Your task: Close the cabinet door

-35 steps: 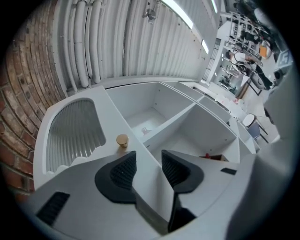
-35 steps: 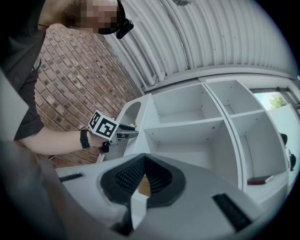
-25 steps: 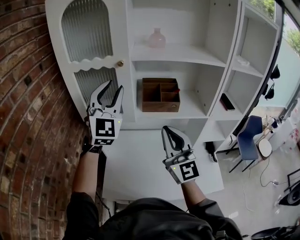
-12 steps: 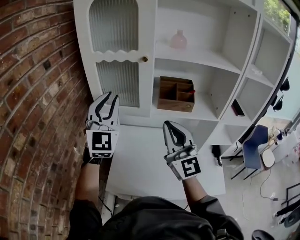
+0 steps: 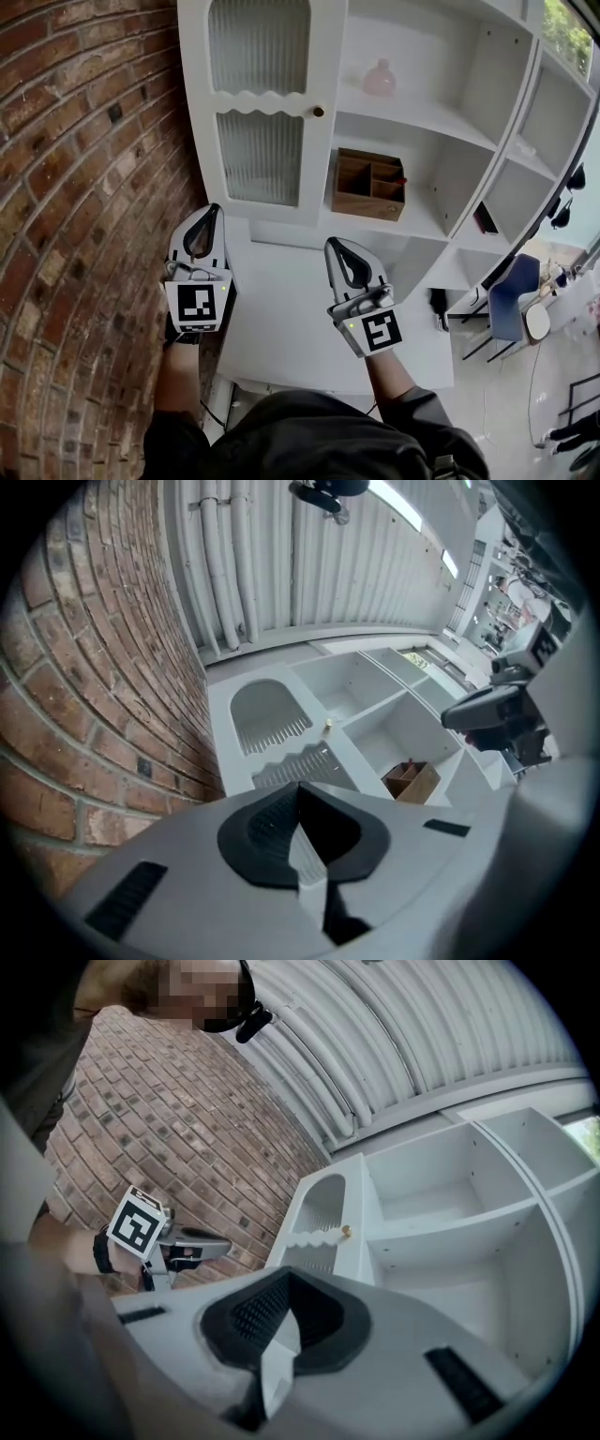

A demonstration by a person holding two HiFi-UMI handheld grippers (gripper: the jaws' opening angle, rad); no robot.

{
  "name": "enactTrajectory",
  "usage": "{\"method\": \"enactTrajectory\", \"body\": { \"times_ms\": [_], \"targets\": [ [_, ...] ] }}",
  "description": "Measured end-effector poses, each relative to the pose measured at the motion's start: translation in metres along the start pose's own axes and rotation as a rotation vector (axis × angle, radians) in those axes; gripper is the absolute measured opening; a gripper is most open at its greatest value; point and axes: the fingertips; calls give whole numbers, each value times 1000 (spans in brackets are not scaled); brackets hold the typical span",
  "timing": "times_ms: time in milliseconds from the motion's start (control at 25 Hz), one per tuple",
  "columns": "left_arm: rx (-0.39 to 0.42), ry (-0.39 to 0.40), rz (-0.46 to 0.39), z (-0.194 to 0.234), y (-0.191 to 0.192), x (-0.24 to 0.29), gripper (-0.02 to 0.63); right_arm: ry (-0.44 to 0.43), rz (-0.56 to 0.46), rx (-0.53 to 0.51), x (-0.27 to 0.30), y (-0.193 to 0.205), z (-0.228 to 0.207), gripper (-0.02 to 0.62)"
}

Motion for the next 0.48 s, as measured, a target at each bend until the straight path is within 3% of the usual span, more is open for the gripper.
{"method": "enactTrajectory", "body": {
  "times_ms": [480],
  "targets": [
    [-43,-6,-3,12,13,-13,2,-14,4,-15,6,-3,18,-2]
  ]
}}
Point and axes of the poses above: the fingertips, and each gripper's own axes: x forward along the fingers, z to its left, y out of its underside, and after that the axes turned 8 degrees about z, right-handed
